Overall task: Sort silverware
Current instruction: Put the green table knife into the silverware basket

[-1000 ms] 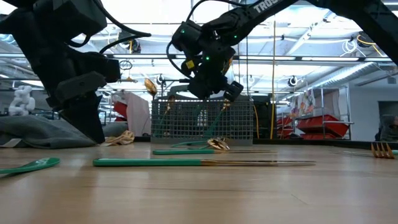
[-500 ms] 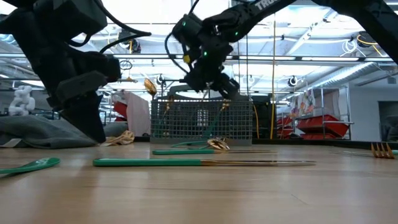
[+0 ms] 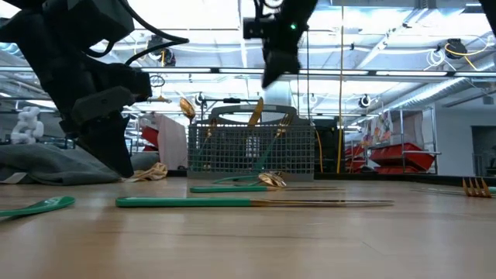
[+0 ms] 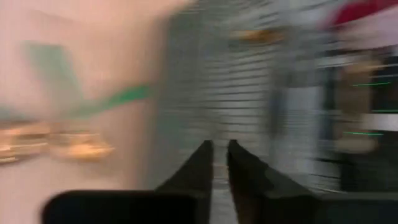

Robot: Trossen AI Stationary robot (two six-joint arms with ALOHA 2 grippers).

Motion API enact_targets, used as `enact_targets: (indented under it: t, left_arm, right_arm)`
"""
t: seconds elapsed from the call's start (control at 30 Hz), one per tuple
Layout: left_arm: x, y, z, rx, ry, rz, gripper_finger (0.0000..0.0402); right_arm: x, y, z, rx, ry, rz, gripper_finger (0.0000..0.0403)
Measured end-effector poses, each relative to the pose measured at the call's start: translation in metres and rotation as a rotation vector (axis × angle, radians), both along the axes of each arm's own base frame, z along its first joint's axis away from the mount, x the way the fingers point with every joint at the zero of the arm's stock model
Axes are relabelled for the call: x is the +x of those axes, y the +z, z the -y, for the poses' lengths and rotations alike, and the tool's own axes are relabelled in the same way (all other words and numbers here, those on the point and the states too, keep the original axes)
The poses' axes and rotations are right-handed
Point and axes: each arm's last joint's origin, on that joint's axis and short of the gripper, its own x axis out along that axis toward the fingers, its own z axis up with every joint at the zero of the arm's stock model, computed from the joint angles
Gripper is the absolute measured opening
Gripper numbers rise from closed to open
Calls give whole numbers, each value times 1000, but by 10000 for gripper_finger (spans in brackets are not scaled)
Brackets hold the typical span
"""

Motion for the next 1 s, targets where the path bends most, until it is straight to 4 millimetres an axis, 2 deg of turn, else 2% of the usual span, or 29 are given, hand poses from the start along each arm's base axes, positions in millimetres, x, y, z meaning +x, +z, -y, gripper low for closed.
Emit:
enact_targets:
  t: [0.1,0.27,0.5,0.77,1.0]
  left_arm:
    - [0,0,0,0,-1,0,58]
    - [0,0,0,-1,0,3,58]
    - [0,0,0,5,-11,-4,58]
    - [0,0,0,8,-17,-4,58]
    - [0,0,0,7,-17,-5,58]
  right_arm:
    - [-3,-12,7,121,-35,-34,6]
    - [5,-41,22,179,-57,-117,1]
    - [14,-62,45,234,-52,-121,0]
    - [4,-61,80,220,-145,-96,0]
    - [2,-60,92,217,-164,-67,0]
